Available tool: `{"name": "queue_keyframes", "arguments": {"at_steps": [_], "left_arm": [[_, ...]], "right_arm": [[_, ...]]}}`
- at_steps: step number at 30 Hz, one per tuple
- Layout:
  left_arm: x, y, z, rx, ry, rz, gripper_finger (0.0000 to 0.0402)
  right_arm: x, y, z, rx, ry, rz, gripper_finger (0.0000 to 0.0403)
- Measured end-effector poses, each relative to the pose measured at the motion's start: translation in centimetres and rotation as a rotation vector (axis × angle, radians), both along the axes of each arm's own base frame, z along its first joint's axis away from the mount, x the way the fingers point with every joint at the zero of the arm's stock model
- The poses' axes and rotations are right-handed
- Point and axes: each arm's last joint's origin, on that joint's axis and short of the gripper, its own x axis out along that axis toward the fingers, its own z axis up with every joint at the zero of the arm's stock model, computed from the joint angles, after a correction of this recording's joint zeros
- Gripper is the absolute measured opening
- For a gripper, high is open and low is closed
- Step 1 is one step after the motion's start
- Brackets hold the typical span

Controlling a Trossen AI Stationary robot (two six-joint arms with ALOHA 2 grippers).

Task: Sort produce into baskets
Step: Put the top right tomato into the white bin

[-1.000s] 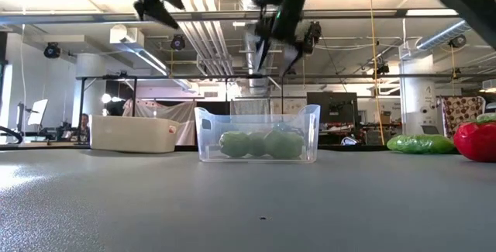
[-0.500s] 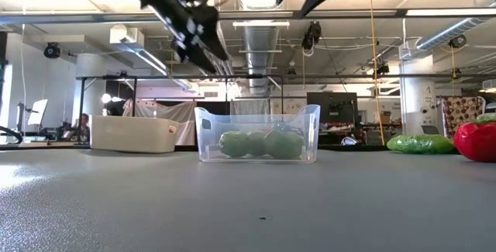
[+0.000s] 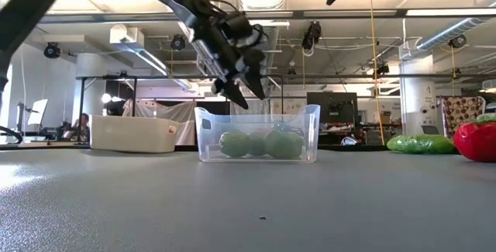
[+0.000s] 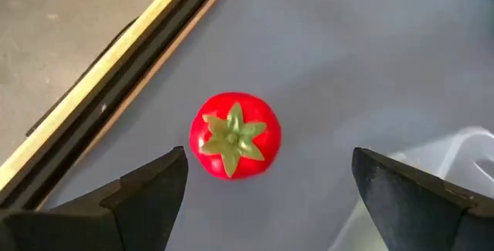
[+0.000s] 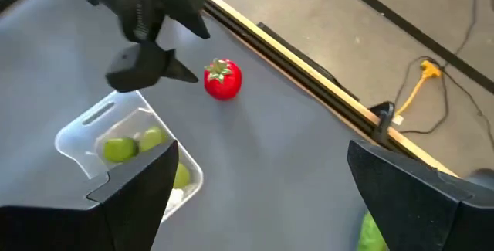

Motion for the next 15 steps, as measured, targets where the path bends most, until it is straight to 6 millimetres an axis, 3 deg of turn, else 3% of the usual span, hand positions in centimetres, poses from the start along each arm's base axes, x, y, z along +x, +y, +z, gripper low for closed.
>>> {"name": "queue_keyframes", "arguments": {"at_steps": [7,15], "left_arm": [[3.0,1.9,-2.2,-0.076,0.086,0.035,0.0347],[4.6,3.1,-4.4,-0.067,0.197,0.080,0.0347]], "right_arm": [[-0.7,0.2,0.2,-0.019,0.030,0.012,0.0370],[-1.0,0.2,0.2,-0.024,0.055,0.033,0.0370]]}}
